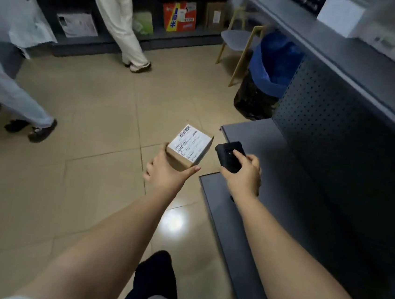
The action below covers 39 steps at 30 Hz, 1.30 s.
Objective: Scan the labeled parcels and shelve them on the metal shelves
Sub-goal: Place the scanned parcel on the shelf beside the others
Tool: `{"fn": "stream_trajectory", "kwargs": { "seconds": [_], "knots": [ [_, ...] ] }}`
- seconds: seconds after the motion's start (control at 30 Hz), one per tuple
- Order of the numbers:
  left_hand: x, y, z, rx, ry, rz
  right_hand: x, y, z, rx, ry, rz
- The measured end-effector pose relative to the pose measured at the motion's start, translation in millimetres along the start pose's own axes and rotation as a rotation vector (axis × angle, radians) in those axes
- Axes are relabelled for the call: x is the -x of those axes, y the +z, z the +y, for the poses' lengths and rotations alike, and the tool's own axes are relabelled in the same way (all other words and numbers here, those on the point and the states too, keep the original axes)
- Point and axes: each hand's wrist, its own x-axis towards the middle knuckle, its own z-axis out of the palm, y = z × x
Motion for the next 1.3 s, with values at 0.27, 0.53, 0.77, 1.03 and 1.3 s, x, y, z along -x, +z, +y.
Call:
{"fn": "stream_trajectory", "kwargs": {
  "seconds": [0.27,0.53,0.77,1.03,1.3],
  "knots": [
    [-147,88,58,-0.064,0.113,-0.367,-116,24,-12,0.022,0.252,0.202],
    [-210,198,104,-0.087,0.121,-0.634,-217,22,29,0.014,0.449,0.233],
    [-233,248,131,-0.172,0.119,-0.782,-250,44,38,0.09,0.61,0.234],
    [-271,246,93,-0.539,0.913,-0.877,-257,78,25,0.022,0.777,0.475],
    [-308,281,104,-1.051,1.701,-0.967,-266,110,14,-0.14,0.922,0.772]
  ]
}}
